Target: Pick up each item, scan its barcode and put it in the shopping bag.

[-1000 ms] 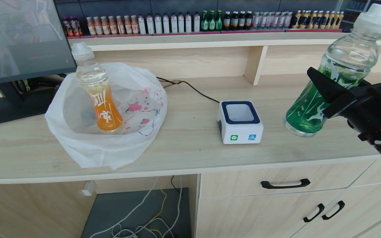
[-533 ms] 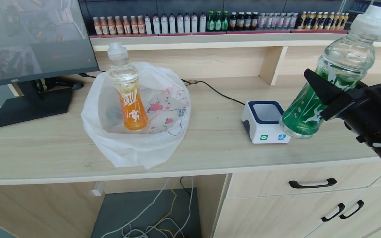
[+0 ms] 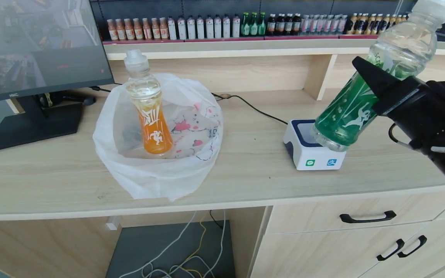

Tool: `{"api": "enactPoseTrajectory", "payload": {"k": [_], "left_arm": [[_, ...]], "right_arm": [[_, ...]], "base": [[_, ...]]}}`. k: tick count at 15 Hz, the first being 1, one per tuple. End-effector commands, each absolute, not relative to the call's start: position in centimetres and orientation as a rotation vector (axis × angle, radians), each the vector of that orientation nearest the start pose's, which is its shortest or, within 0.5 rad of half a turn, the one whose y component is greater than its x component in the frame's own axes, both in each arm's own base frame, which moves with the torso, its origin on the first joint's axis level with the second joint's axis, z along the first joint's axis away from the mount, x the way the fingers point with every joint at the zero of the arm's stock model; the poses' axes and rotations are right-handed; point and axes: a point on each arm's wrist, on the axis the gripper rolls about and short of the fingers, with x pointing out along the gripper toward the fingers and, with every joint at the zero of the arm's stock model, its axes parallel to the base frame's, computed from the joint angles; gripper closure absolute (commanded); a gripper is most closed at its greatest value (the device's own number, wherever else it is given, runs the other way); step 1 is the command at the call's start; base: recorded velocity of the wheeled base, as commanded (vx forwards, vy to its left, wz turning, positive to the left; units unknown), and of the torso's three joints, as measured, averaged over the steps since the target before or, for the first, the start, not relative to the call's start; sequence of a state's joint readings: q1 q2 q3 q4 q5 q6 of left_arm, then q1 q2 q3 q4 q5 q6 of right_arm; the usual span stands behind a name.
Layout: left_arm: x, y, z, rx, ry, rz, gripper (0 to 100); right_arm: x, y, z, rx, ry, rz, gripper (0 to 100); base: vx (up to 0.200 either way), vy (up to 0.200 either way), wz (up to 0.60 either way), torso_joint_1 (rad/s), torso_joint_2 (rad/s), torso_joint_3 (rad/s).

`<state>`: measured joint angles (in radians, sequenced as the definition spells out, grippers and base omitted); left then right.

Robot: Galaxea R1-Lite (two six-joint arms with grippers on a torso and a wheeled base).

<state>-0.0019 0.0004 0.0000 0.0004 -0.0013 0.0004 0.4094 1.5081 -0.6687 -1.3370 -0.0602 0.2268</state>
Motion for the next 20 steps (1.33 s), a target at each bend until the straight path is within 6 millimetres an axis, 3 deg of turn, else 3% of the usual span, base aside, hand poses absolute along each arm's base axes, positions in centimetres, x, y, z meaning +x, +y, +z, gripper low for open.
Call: {"api": "enactPoseTrajectory", "payload": {"k": [1,4,8,12,18,20], "left_arm": [[-2.3,0.0,7.5,0.000,0.000,-0.002,0],[-2.3,0.0,7.5,0.000,0.000,-0.003,0],[-2.3,0.0,7.5,0.000,0.000,-0.003,0],[-2.3,0.0,7.5,0.000,0.000,-0.003,0],[-2.3,0.0,7.5,0.002,0.000,-0.002,0],[-2.3,0.0,7.5,0.000,0.000,-0.003,0]], "right_arm": [[23.2,11.3,30.1,0.527,-0.435,0.403,100],[24.5,12.2,30.9,0.722,-0.386,0.343,100],[26.2,12.8,28.9,0.952,-0.314,0.247,100],[26.4,12.8,27.4,1.088,-0.242,0.229,100],[28.2,10.6,24.7,1.215,-0.176,0.107,100],[28.4,10.5,24.7,1.244,-0.179,0.106,100]], "base": [[0.000,0.000,0.00,0.000,0.00,0.000],[0.000,0.000,0.00,0.000,0.00,0.000],[0.000,0.000,0.00,0.000,0.00,0.000],[0.000,0.000,0.00,0.000,0.00,0.000],[0.000,0.000,0.00,0.000,0.00,0.000],[0.000,0.000,0.00,0.000,0.00,0.000]]}}
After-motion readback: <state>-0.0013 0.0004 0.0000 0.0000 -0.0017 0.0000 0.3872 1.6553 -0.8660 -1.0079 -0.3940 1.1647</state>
